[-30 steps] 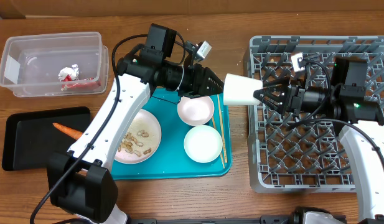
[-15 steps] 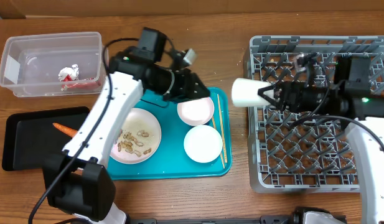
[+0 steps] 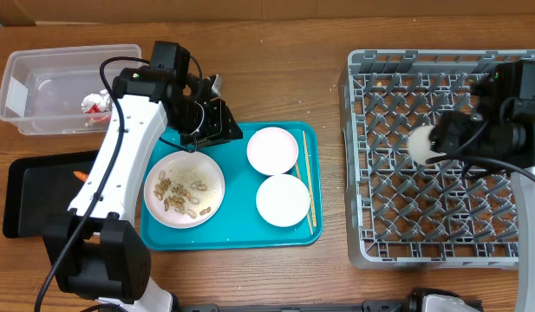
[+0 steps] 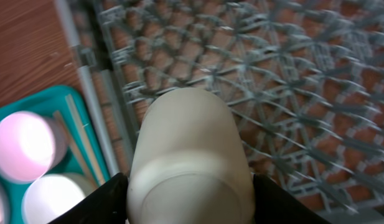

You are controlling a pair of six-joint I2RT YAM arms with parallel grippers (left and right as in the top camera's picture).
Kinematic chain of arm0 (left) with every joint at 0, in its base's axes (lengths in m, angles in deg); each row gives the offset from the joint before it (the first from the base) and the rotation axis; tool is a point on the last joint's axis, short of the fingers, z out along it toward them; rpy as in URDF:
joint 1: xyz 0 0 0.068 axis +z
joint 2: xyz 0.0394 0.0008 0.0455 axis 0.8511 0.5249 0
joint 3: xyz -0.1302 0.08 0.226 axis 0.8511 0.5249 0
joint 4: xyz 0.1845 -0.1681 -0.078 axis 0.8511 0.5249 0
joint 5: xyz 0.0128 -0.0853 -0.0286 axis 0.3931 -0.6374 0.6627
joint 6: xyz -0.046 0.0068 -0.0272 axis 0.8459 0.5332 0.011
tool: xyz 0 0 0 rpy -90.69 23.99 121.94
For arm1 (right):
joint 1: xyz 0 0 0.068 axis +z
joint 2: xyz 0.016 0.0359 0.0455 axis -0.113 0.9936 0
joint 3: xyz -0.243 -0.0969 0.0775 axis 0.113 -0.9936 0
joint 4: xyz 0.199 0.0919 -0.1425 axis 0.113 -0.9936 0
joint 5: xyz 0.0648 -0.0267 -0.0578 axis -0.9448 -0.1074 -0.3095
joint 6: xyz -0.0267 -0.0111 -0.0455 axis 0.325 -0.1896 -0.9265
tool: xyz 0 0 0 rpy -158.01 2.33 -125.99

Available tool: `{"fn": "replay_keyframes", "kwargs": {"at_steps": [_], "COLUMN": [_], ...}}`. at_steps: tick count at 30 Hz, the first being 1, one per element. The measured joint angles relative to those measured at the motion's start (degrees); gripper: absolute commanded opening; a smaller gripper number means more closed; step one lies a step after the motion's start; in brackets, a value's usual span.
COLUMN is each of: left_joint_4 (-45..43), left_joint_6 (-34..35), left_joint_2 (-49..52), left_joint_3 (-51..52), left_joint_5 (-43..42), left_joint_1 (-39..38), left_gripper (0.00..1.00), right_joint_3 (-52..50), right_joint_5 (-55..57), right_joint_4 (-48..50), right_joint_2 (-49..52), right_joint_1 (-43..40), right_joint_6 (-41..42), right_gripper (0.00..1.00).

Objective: Sort waste into correct bins and load items into the dishwasher
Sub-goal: 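Place the white cup upside down in the rack's right side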

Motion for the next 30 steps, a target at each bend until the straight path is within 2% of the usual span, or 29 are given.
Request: {"fn": "replay_keyframes", "kwargs": {"at_steps": [6, 14, 20, 30], "left_joint_4": [1.0, 1.4, 1.5, 1.6], "left_joint_6": [-0.4, -0.4, -0.4, -0.4], "left_joint_2": [-0.3, -2.1, -2.5, -2.5], "left_joint_3": [0.0, 0.0, 0.0, 0.0], "left_joint_5": [4.2, 7.0, 7.3, 7.4], "left_joint_1": [0.0, 0.0, 0.0, 0.0], "left_gripper": [0.32, 0.33, 0.32, 0.32], "right_joint_3": [0.0, 0.0, -0.5, -7.0], "right_joint_5": [5.8, 6.6, 6.5, 7.9], "right_joint_4": [-1.4, -2.8, -2.6, 0.4], "right_joint_2": [0.0, 0.3, 2.4, 9.3], "right_joint_1": [-9.7, -24.2, -29.1, -30.4], "right_joint_6": [4.0, 5.5, 6.4, 6.9], "right_gripper": [0.42, 0.42, 0.42, 0.43]}}
